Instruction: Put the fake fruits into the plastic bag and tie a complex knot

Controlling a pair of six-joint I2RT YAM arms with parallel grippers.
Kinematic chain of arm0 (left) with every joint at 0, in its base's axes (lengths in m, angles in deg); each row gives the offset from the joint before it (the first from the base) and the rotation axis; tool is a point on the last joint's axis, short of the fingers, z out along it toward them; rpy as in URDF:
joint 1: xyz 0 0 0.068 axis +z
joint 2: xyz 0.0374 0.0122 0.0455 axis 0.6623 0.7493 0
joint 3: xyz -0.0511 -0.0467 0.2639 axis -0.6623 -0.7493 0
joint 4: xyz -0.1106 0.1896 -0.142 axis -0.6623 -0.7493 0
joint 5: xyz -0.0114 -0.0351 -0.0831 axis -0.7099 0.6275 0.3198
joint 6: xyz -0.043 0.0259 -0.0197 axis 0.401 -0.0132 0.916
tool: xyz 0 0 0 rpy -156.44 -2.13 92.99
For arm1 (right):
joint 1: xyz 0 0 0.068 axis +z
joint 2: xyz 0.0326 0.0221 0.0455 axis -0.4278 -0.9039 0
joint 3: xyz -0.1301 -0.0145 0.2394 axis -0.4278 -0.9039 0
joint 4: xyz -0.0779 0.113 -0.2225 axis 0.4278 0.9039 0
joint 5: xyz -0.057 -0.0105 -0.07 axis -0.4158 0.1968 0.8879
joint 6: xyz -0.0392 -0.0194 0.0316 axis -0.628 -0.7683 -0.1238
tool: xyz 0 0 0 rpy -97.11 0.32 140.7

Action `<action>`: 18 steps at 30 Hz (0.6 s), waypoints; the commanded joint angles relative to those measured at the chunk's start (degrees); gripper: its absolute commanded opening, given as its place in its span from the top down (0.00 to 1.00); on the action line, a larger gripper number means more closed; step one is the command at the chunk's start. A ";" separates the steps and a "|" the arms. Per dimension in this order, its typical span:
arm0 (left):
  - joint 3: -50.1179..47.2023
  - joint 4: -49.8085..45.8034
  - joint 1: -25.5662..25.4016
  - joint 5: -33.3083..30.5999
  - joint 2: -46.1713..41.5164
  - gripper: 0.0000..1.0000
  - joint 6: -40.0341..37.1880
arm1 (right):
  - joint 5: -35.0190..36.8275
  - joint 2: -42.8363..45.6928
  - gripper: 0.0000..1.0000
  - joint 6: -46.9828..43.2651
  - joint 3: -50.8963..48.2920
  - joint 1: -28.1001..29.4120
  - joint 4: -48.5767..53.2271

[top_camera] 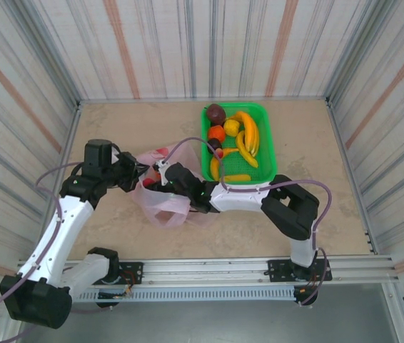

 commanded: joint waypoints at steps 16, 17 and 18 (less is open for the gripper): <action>-0.09 -1.33 1.04 1.41 -1.29 1.00 -1.85 | 1.71 1.90 0.07 0.99 -0.68 0.49 1.48; -0.11 -1.38 1.12 1.37 -1.36 1.00 -1.93 | 1.79 2.13 0.07 0.83 -0.82 0.46 1.61; -0.13 -1.53 1.14 1.39 -1.45 1.00 -1.94 | 1.93 2.39 0.07 0.76 -0.99 0.51 1.79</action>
